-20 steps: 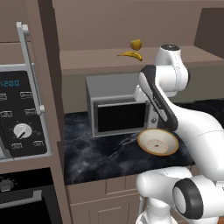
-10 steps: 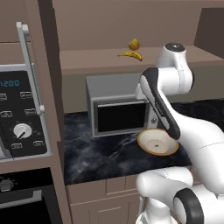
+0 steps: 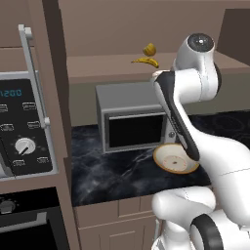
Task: Pick the banana from the cabinet and place it in the bowl. Then pick the bowl and place it in the sink. Then turn on the sink facuet.
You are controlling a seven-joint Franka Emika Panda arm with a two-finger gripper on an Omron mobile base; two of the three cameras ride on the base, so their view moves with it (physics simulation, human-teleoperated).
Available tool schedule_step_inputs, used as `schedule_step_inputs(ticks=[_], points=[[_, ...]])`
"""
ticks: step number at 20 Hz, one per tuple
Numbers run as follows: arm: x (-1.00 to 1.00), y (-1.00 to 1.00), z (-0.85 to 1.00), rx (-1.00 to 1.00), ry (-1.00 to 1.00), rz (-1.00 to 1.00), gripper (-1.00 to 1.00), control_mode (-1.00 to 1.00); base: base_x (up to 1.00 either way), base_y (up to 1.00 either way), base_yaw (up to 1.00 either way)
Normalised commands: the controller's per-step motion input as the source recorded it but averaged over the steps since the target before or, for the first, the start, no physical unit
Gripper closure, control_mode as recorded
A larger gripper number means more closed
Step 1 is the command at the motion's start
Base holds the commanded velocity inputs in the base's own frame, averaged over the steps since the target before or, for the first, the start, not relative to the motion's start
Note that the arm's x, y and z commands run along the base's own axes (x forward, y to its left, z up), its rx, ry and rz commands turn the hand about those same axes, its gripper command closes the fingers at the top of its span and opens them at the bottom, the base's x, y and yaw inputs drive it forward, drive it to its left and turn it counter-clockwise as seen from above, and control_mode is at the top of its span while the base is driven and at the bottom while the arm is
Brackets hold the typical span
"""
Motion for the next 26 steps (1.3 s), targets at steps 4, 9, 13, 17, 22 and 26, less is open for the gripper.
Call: schedule_step_inputs(ticks=[4, 9, 13, 17, 22, 26], points=[[0.26, 0.00, 0.20, 0.00, -0.07, -0.09, -1.00, -1.00, 0.00, 0.00, 0.00], [0.43, -0.01, 0.23, 0.00, -0.05, -0.02, -1.00, -1.00, 0.00, 0.00, 0.00], [0.37, 0.00, 0.31, 0.00, -0.06, 0.00, -1.00, -1.00, 0.00, 0.00, 0.00], [0.69, 0.00, 0.02, 0.00, 0.00, 0.00, -1.00, -1.00, 0.00, 0.00, 0.00], [0.66, -0.06, -0.01, 0.00, 0.00, 0.03, -1.00, -1.00, 0.00, 0.00, 0.00], [0.49, -0.15, -0.04, 0.00, 0.00, 0.02, -1.00, -1.00, 0.00, 0.00, 0.00]])
